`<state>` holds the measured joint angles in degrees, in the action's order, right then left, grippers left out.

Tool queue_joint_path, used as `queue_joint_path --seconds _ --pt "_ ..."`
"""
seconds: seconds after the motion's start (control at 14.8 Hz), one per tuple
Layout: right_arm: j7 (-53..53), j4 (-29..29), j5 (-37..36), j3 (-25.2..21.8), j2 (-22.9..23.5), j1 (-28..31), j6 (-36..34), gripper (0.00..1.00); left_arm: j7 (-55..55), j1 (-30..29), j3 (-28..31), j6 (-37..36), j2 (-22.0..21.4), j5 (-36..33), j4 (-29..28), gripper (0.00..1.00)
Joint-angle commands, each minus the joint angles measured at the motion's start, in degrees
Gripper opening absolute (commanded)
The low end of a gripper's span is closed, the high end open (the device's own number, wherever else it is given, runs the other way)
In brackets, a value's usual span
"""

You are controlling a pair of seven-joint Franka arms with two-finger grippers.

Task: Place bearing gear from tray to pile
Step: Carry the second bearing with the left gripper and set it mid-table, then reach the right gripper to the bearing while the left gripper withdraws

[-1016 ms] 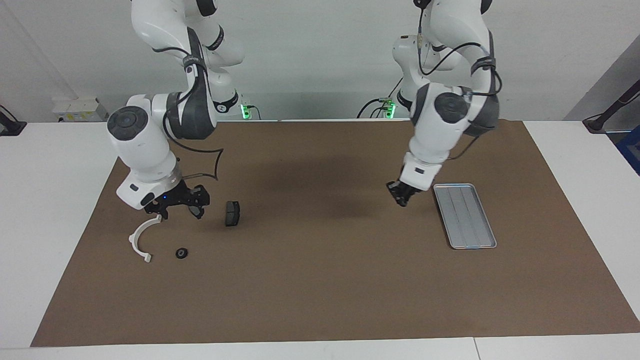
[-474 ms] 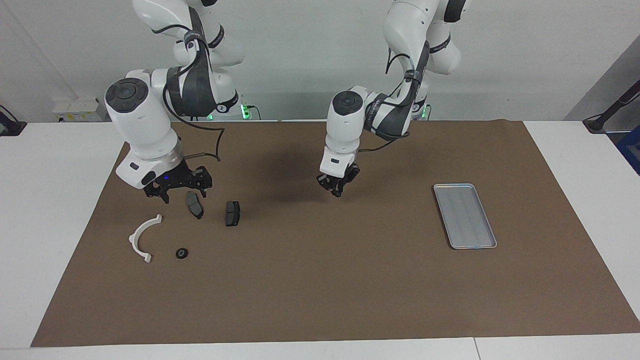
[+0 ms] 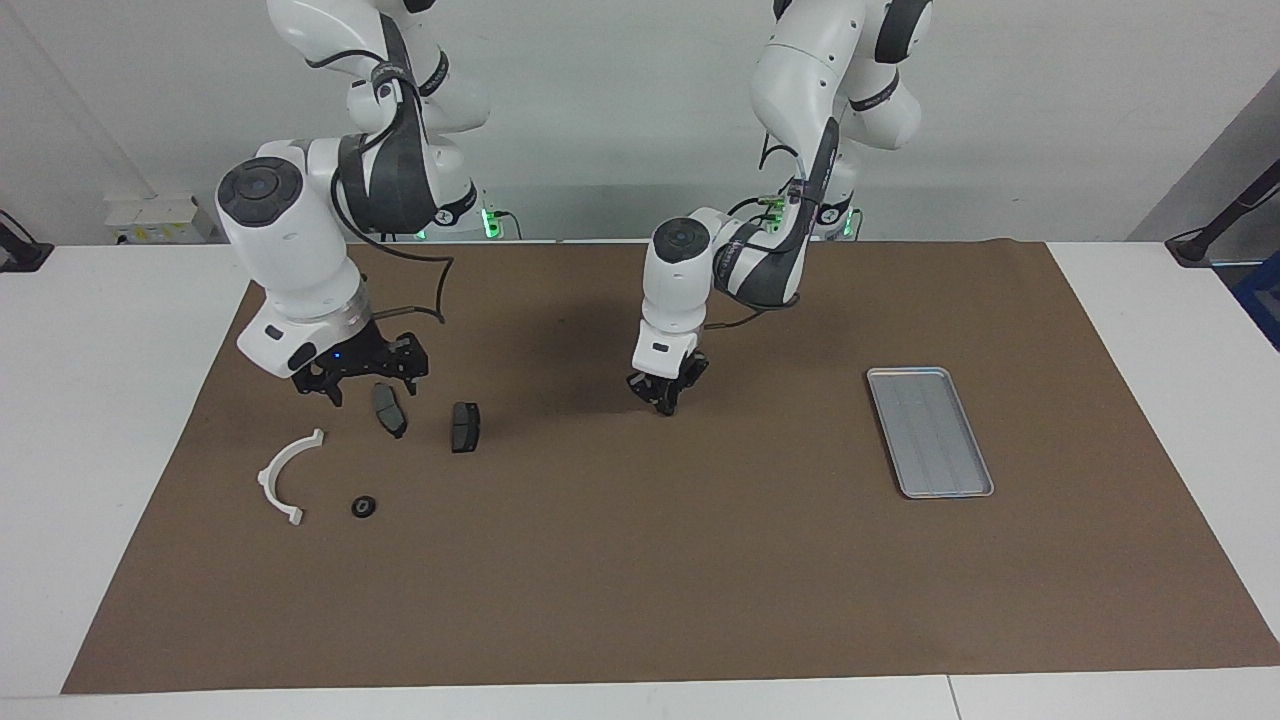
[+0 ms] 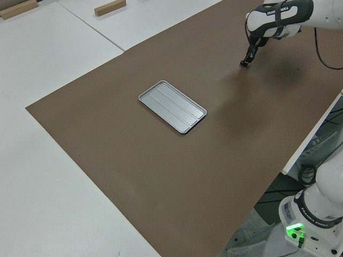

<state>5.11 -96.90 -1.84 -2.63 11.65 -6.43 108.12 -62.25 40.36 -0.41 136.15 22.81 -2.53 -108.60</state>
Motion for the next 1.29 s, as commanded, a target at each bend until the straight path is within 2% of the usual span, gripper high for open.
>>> queue_joint_path --seconds 0.0,0.07,0.14,0.2,0.34,0.41,0.54,0.75,1.02,1.22 --pt "-2.8 -1.0 0.2 0.3 -0.8 -0.7 0.0 1.0 -1.7 1.2 1.0 1.7 -0.8 -1.5 -1.7 0.0" --pt "-4.0 -1.0 0.2 0.3 -0.8 -1.0 0.0 1.0 -1.6 1.2 1.1 2.2 -0.8 -1.6 -1.7 0.48" --pt "-5.0 -1.0 0.2 0.3 -0.8 -1.9 0.1 1.0 -1.5 1.2 1.1 2.2 -0.8 -2.2 -1.6 0.83" --pt "-6.2 -1.1 0.2 0.3 -0.8 -2.3 0.1 1.0 -1.3 1.0 1.1 1.9 -0.8 -3.3 -1.3 0.99" --pt "-8.1 -1.1 0.2 0.3 -0.8 -3.2 0.1 1.0 -1.0 0.4 1.5 0.4 -1.3 -3.5 0.0 1.0" --pt "-9.7 -1.1 0.2 0.3 -0.8 -3.8 0.1 1.0 -0.1 -0.4 2.3 -2.6 -2.5 -3.6 0.9 1.0" --pt "-17.0 -1.3 0.2 0.3 -0.7 -6.4 0.3 1.0 8.9 -5.1 3.7 -10.4 -8.9 -3.6 1.9 1.0" --pt "-31.2 -1.4 0.3 0.3 0.7 -12.4 2.1 1.0 29.7 -17.6 3.7 -20.5 -17.5 -3.3 3.7 1.0" --pt "-49.8 -1.1 0.4 0.3 4.8 -20.2 7.3 1.0 60.3 -34.6 3.7 -32.0 -18.9 -2.5 15.9 1.0" --pt "-59.9 -1.0 0.5 0.3 7.7 -24.9 11.0 1.0 63.9 -43.2 3.9 -36.7 -19.0 6.9 21.9 1.0"
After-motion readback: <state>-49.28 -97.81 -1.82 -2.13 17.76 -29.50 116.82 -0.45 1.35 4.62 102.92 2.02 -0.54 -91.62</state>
